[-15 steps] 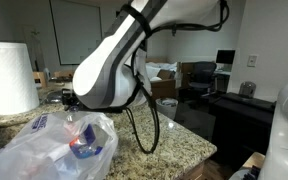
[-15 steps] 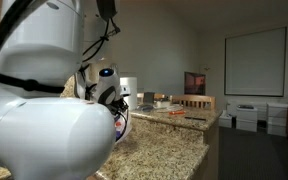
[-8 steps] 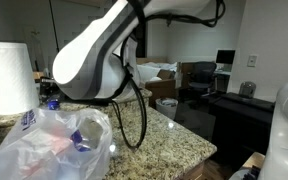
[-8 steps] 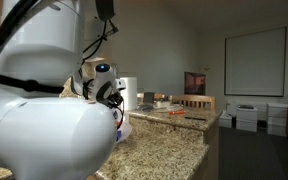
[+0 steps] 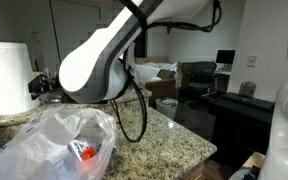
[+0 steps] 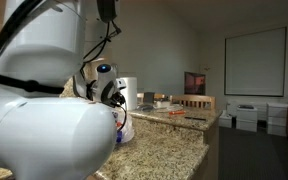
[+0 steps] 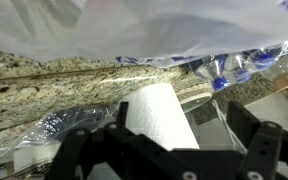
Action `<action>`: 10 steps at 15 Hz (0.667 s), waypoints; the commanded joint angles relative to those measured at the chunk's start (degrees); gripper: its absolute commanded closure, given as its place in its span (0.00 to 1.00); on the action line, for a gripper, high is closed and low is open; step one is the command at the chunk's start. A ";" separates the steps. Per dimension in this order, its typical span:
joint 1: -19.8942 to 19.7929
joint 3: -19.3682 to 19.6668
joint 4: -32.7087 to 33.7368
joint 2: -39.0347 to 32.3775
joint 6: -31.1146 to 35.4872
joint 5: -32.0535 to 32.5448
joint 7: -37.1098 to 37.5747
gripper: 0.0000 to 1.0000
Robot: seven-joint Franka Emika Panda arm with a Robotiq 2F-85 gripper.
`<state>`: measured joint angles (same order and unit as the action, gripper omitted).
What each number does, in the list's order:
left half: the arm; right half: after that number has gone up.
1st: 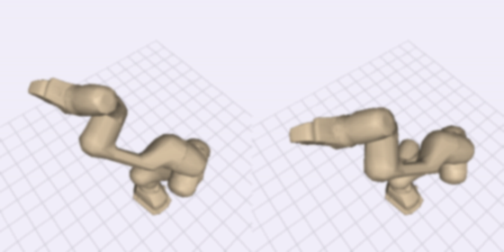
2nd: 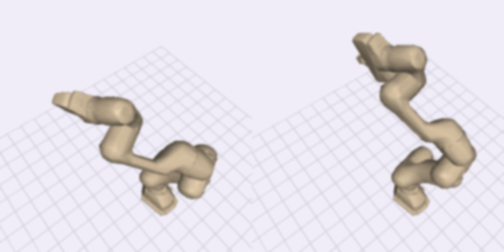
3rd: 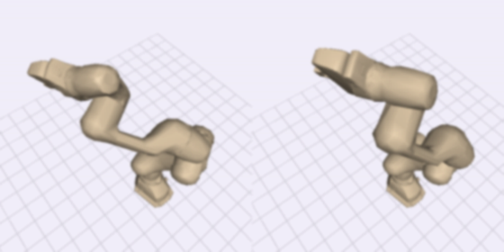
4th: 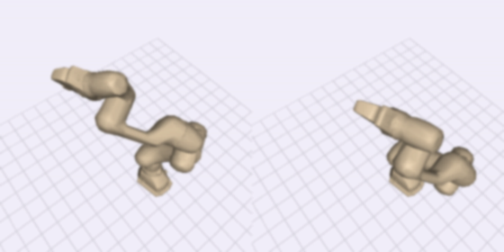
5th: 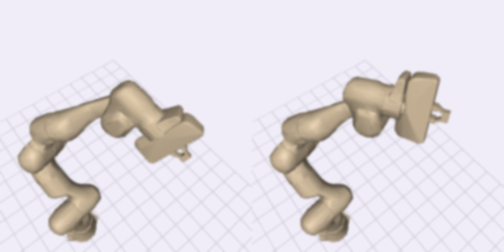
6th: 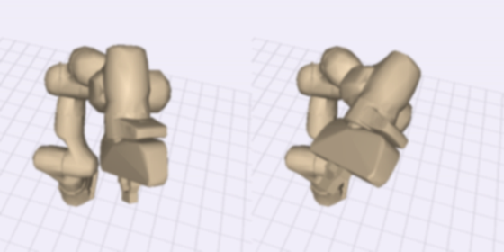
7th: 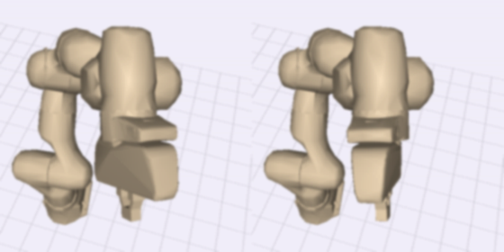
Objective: Put the plastic bottles in the plastic bag
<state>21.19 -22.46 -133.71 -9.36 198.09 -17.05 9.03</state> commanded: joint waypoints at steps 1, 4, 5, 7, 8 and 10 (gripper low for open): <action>-0.52 0.95 0.25 0.28 0.00 0.55 0.31 0.00; -0.20 5.41 -1.35 3.60 0.06 -3.02 -0.96 0.00; -0.43 7.00 -2.77 5.06 0.08 -3.92 -1.71 0.00; -2.01 9.32 -4.63 8.86 -3.41 -4.20 -1.22 0.00; -1.90 12.13 -6.10 11.96 -8.12 -6.32 -3.54 0.00; -3.87 15.44 -9.40 17.37 -18.14 -4.26 -4.86 0.00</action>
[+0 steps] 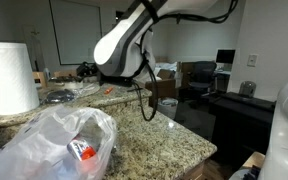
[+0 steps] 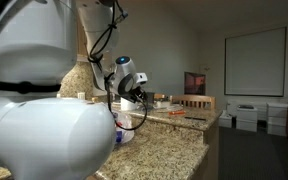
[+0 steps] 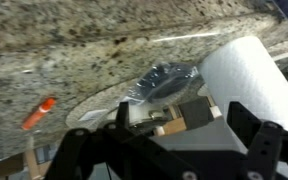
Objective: Put the plastic bottles in the plastic bag
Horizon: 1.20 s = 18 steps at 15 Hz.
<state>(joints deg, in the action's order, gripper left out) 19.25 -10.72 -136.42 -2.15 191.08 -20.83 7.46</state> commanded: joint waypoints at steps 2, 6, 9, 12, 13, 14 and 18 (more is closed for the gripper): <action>-7.54 4.74 -9.53 15.64 -20.67 8.25 1.25 0.00; -11.70 4.63 -11.08 22.77 -41.38 13.17 1.01 0.00; -12.04 2.40 -10.75 27.49 -57.08 16.11 3.33 0.00; -12.83 -0.03 -8.34 31.23 -72.28 21.56 6.54 0.00; -13.01 -0.50 -7.24 32.17 -77.25 23.31 6.99 0.00; -13.34 -1.10 -5.59 32.89 -82.09 25.30 7.43 0.00; -13.06 -2.68 1.97 33.33 -101.93 31.50 5.15 0.00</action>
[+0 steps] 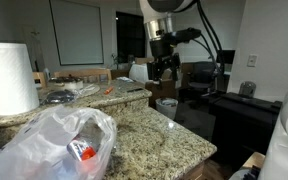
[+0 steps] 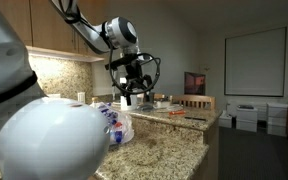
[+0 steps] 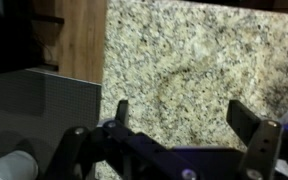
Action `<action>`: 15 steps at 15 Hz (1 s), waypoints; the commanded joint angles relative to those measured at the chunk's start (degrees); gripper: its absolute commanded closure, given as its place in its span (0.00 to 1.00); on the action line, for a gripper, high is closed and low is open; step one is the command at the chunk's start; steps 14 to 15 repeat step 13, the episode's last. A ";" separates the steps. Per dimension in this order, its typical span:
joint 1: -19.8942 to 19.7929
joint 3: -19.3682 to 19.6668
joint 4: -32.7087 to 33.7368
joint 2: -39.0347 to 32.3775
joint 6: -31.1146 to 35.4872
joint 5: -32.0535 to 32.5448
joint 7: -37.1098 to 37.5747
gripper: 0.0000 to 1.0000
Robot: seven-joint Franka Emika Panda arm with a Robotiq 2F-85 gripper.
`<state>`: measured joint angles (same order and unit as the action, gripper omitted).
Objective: Put the plastic bottles in the plastic bag
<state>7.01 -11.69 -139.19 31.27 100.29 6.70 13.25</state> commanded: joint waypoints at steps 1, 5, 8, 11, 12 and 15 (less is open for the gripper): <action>-0.51 -1.62 6.35 -0.54 -14.89 5.18 -1.50 0.00; 0.29 1.69 7.09 -0.71 -15.74 5.46 -6.99 0.00; 0.07 2.16 6.58 -0.05 -13.38 4.50 -5.66 0.00; -0.42 4.23 5.56 0.09 -10.07 4.33 -6.68 0.00; -0.42 4.24 5.47 0.14 -10.01 4.33 -6.69 0.00; -0.39 4.18 5.44 0.21 -10.00 4.33 -6.68 0.00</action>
